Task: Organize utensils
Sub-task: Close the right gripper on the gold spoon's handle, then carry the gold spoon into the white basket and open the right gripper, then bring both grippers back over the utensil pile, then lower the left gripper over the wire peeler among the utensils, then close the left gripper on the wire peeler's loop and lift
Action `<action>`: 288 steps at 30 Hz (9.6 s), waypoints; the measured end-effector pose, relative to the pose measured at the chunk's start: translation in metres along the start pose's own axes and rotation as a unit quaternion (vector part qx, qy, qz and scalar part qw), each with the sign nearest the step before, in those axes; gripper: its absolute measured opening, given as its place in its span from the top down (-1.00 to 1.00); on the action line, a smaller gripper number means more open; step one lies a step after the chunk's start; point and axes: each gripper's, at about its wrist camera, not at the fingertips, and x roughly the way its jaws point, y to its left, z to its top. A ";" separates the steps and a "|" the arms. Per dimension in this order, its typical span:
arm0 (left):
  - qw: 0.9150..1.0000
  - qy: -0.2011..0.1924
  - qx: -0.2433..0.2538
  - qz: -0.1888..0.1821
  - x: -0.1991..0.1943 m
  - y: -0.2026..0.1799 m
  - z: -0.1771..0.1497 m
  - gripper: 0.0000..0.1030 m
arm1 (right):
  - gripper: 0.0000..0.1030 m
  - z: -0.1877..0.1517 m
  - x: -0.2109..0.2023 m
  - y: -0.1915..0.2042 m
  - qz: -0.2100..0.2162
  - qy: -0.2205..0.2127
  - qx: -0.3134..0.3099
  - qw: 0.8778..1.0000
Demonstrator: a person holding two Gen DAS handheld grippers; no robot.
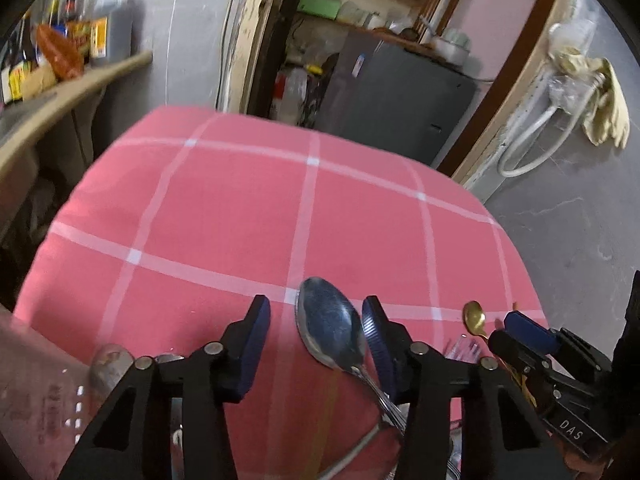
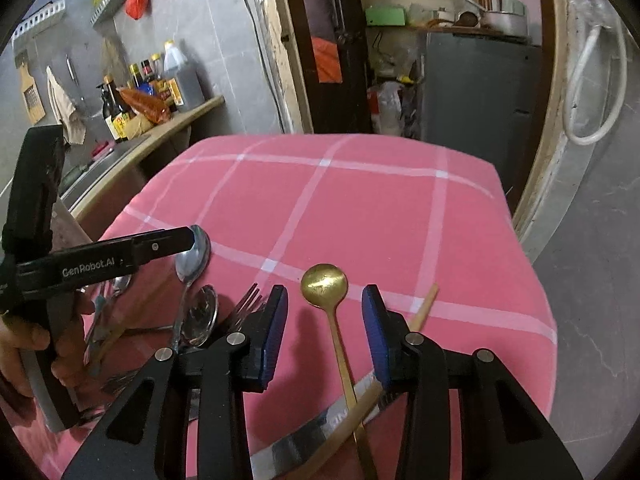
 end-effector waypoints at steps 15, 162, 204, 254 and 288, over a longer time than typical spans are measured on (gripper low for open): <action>0.998 0.041 -0.019 -0.049 0.014 0.005 0.006 0.88 | 0.50 0.010 0.029 0.022 -0.033 0.065 -0.059 0.996; 0.983 0.014 0.122 -0.134 -0.073 -0.029 -0.085 0.29 | 0.26 -0.076 -0.076 0.014 0.055 -0.048 0.106 0.992; 0.982 0.099 0.092 -0.129 -0.047 -0.037 -0.080 0.63 | 0.64 -0.009 0.044 0.008 0.058 0.124 0.216 0.967; 0.989 -0.004 0.103 -0.109 -0.132 -0.008 -0.066 0.97 | 0.97 -0.061 -0.107 0.034 0.111 -0.095 0.230 0.962; 0.980 0.110 0.162 -0.034 -0.029 -0.035 -0.043 0.67 | 0.97 -0.075 -0.040 -0.004 0.149 -0.043 0.269 0.950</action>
